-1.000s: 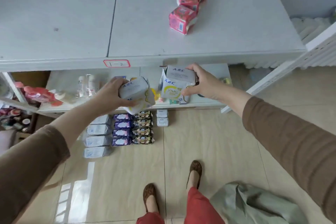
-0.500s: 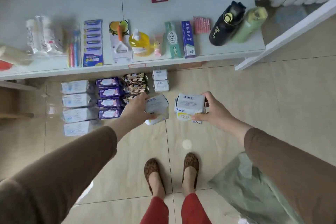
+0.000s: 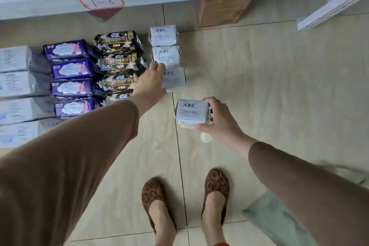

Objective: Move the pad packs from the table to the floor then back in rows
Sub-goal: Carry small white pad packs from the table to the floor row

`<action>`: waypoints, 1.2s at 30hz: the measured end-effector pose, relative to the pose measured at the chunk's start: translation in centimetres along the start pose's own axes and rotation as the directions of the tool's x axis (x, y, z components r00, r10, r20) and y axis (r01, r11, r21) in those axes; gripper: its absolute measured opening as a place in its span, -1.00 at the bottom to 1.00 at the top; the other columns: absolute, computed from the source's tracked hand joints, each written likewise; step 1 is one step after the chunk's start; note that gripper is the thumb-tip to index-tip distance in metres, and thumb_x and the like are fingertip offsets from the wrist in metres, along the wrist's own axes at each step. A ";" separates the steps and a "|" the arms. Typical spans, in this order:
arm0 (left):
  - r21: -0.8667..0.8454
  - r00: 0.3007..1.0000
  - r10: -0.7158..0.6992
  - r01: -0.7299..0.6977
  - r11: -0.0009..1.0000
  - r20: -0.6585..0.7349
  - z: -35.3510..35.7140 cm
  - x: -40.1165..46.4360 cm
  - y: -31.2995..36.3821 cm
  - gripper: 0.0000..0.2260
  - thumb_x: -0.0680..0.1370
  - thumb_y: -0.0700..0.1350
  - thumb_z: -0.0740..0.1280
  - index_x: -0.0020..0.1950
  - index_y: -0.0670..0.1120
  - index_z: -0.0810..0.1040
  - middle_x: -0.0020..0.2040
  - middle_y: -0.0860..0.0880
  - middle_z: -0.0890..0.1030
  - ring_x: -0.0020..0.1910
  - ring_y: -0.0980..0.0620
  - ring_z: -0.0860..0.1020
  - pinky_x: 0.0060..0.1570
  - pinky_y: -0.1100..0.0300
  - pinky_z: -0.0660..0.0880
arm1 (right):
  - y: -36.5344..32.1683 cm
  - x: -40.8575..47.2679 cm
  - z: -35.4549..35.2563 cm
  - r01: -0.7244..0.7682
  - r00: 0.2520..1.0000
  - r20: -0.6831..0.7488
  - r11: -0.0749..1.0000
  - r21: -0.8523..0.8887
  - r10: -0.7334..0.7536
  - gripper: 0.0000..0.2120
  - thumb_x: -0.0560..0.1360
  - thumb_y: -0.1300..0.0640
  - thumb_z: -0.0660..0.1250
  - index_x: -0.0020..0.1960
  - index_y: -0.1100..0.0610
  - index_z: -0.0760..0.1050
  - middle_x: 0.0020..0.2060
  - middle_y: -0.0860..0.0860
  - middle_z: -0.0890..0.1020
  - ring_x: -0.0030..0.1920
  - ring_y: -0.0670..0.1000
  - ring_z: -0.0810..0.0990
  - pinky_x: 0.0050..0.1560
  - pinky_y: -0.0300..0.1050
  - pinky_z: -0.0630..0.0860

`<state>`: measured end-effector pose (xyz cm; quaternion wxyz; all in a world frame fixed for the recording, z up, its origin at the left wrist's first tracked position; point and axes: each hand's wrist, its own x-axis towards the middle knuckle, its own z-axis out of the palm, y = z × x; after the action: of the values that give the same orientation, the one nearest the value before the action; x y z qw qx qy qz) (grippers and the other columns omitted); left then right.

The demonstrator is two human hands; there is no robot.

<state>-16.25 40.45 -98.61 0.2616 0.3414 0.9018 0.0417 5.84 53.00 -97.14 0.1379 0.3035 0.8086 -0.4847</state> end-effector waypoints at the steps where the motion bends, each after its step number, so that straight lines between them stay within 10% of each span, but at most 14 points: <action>1: 0.010 1.000 0.006 -0.006 1.000 -0.003 0.8 0.7 -0.2 -0.48 0.37 -0.22 0.50 0.25 -0.14 0.36 0.18 -0.15 0.37 0.02 -0.25 0.53 -0.09 -0.09 0.51 | 0.7 0.6 0.9 -0.004 1.000 -0.001 1.000 -0.001 0.004 -0.44 0.30 0.03 0.51 0.20 -0.13 0.32 0.02 -0.17 0.46 0.07 -0.03 0.40 0.03 0.01 0.52; 26: 0.116 0.988 0.089 -0.074 0.991 -0.125 3.1 -4.1 -5.5 -0.53 0.49 -0.12 0.38 0.37 -0.10 0.38 0.30 -0.10 0.39 0.25 -0.14 0.36 0.25 -0.04 0.36 | -0.3 9.7 9.2 -0.003 0.981 -0.193 0.988 -0.153 -0.027 -0.46 0.41 0.45 0.29 0.35 0.16 0.35 0.23 0.10 0.44 0.13 0.15 0.42 -0.02 -0.12 0.38; 36: 0.086 0.998 -0.014 0.019 0.996 -0.069 1.5 -9.8 -3.4 -0.54 0.50 -0.10 0.37 0.38 -0.09 0.37 0.32 -0.06 0.41 0.28 -0.10 0.37 0.24 -0.01 0.38 | -3.2 3.9 5.8 -0.057 0.988 -0.154 0.981 -0.183 0.029 -0.27 0.44 0.27 0.42 0.51 0.07 0.18 0.37 0.06 0.33 0.27 0.13 0.34 0.01 -0.09 0.37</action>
<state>-11.42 31.45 -96.41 0.2159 0.3433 0.9140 0.0121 0.41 48.22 -99.80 0.1149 0.3422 0.8519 -0.3794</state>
